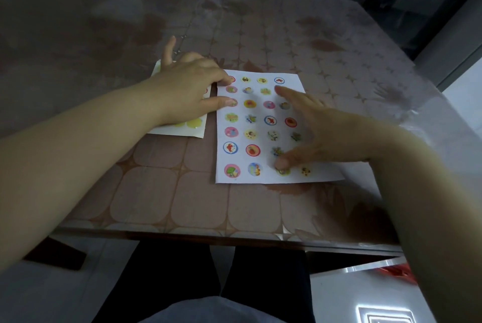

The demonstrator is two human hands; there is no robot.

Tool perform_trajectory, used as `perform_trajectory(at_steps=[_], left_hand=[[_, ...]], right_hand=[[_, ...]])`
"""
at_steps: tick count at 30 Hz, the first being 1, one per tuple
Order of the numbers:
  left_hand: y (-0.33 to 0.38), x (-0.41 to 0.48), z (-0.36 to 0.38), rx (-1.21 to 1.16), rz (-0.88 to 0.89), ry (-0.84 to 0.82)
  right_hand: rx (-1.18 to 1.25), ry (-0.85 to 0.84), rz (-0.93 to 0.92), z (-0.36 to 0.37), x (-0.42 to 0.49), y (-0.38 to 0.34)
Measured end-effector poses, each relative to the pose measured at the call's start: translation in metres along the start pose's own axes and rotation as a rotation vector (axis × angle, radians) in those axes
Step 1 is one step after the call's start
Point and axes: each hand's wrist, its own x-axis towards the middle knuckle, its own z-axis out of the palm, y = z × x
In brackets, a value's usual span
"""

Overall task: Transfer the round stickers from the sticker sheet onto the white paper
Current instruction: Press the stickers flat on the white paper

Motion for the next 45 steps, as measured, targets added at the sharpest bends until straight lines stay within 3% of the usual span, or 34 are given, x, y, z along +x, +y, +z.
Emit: perform_trajectory(at_steps=[8, 17, 34, 37, 41, 45], left_hand=[[0.003, -0.002, -0.001, -0.030, -0.004, 0.002], [0.004, -0.002, -0.002, -0.047, -0.012, 0.000], [0.002, -0.002, 0.000, -0.026, -0.002, -0.011], [0.002, -0.002, 0.000, -0.026, 0.002, -0.009], [0.002, -0.002, -0.001, -0.016, -0.001, -0.014], [0.002, -0.002, -0.001, -0.013, 0.002, -0.014]], right_hand=[[-0.086, -0.052, 0.013, -0.003, 0.004, -0.005], [0.218, 0.024, -0.100, -0.014, -0.012, 0.020], [-0.090, -0.078, 0.037, -0.013, 0.002, 0.014], [0.068, -0.071, -0.017, -0.011, -0.003, 0.027], [0.428, 0.075, -0.119, -0.017, -0.008, 0.030], [0.380, 0.104, -0.039, -0.013, -0.004, 0.031]])
